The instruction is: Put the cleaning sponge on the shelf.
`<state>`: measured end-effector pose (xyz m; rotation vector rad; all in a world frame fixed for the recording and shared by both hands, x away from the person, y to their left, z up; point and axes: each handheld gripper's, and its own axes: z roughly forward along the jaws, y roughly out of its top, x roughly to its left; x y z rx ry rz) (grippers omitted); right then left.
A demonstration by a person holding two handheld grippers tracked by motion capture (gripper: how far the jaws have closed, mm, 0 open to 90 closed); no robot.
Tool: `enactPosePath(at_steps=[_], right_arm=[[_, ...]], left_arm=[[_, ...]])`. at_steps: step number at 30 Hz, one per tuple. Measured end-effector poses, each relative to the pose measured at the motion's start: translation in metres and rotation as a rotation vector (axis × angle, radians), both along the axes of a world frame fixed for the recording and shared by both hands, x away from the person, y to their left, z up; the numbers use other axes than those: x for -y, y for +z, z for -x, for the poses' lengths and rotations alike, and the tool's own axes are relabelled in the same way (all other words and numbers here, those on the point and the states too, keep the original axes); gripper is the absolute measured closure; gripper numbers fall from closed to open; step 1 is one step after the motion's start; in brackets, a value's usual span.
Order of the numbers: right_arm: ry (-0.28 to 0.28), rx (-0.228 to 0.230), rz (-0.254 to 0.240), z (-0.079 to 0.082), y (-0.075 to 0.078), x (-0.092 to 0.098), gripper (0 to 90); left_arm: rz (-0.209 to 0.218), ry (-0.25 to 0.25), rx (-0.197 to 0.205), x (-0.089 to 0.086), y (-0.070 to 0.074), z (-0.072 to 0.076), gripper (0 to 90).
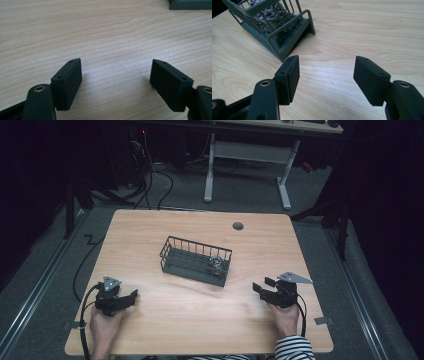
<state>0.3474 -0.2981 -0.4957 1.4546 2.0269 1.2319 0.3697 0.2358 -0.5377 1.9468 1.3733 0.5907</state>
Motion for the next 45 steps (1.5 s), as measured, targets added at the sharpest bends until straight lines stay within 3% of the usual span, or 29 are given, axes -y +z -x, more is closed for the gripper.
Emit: enactPosePath(at_steps=[13,39,45], right_arm=[[-0.022,-0.023,0.058,-0.002,-0.017,-0.002,37.9],[-0.026,-0.080,0.152,-0.004,-0.035,-0.010,35.5],[-0.026,-0.063,0.240,-0.002,-0.035,-0.016,34.8]], left_arm=[[0.000,-0.001,0.000,0.000,0.000,0.000,26.3],[-0.001,-0.001,0.000,0.000,0.000,0.000,26.2],[-0.002,0.000,0.000,0.000,0.000,0.000,26.1]])
